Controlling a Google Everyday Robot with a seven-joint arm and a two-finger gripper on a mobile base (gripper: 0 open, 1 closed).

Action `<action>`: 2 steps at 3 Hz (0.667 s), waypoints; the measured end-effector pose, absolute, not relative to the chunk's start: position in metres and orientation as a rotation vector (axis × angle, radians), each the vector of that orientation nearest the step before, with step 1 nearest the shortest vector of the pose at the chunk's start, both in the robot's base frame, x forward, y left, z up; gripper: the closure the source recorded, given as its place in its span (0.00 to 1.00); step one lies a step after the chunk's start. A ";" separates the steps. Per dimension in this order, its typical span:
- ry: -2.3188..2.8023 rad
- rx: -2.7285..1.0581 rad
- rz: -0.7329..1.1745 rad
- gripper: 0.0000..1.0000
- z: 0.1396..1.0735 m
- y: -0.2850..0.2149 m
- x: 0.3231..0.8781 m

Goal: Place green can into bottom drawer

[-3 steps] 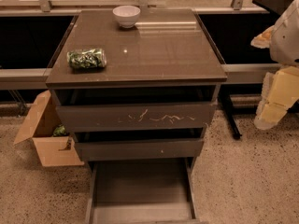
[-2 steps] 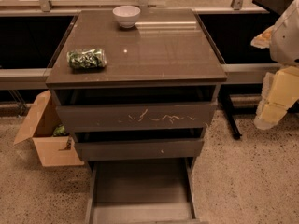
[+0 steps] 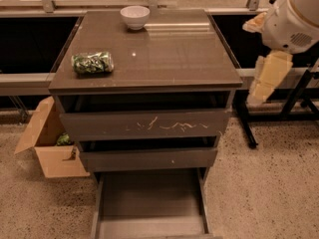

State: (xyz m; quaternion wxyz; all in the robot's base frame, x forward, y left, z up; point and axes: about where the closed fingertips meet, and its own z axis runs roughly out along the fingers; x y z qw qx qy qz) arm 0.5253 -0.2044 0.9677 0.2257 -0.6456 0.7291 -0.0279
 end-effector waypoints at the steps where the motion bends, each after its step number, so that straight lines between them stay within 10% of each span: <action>1: 1.882 -1.741 0.013 0.00 0.959 -0.192 0.569; 2: 1.882 -1.741 0.013 0.00 0.959 -0.191 0.569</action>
Offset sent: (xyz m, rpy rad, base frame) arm 0.0384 0.0105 -0.0070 0.1037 -0.0522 0.0514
